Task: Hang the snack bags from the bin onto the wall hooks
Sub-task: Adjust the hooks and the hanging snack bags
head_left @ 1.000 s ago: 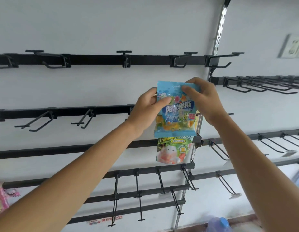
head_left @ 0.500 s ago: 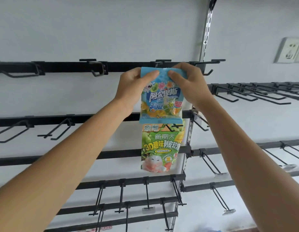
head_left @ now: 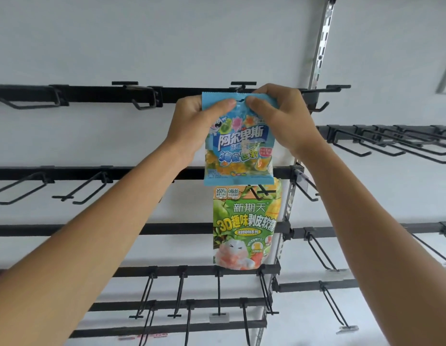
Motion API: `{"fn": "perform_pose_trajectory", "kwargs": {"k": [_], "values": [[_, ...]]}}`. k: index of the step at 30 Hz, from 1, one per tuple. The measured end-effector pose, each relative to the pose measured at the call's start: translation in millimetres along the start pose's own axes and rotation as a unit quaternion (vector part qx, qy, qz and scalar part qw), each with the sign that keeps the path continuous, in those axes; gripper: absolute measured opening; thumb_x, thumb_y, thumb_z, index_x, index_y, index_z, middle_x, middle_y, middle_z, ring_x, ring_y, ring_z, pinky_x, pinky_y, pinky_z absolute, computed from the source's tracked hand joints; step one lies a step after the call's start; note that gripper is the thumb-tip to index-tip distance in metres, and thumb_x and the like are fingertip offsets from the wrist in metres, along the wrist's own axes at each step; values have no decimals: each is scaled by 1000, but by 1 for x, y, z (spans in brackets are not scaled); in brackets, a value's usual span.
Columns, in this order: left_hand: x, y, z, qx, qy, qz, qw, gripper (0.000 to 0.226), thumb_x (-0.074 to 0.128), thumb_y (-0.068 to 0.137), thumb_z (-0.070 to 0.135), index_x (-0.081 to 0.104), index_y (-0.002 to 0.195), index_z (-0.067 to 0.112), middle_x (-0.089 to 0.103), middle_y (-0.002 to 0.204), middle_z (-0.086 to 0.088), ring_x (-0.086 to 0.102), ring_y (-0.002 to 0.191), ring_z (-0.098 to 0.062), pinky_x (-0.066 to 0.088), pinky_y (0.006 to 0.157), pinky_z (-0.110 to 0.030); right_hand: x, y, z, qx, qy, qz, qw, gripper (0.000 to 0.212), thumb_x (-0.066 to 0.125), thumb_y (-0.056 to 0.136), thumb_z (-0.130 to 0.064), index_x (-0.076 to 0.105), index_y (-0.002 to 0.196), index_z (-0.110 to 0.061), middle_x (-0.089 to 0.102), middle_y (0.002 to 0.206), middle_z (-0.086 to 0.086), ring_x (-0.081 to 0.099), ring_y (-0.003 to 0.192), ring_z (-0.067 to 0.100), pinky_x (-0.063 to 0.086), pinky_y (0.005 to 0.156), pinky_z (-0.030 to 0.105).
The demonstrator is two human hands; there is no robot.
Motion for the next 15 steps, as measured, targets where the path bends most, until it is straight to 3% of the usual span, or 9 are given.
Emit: {"fn": "perform_pose_trajectory", "kwargs": {"k": [5, 10, 15], "values": [[6, 2, -7, -40, -41, -16, 998, 8, 68, 89, 15, 72, 88, 9, 76, 88, -7, 73, 82, -23, 56, 71, -31, 0, -1, 0, 19, 12, -5, 1000, 16, 60, 94, -18, 64, 90, -4, 67, 70, 2, 65, 58, 7, 51, 54, 22], [8, 8, -19, -98, -86, -29, 991, 23, 63, 88, 18, 70, 103, 2, 74, 97, -13, 71, 87, -26, 57, 78, -35, 4, 2, 2, 48, 51, -8, 997, 16, 60, 92, -16, 64, 77, -11, 69, 73, 8, 67, 62, 15, 53, 59, 27], [2, 10, -33, -124, -27, -9, 992, 12, 66, 88, 21, 70, 88, 10, 75, 85, -6, 72, 76, -19, 52, 65, -25, 11, 5, 22, 90, 43, -28, 995, 16, 59, 93, -17, 66, 79, -13, 67, 71, 1, 65, 60, 8, 51, 57, 19]]}}
Point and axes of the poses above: each hand's wrist, its own y-axis towards the middle knuckle, its own x-axis out of the palm, z = x × y, the point moved 8 cm from there along y, towards the middle knuckle
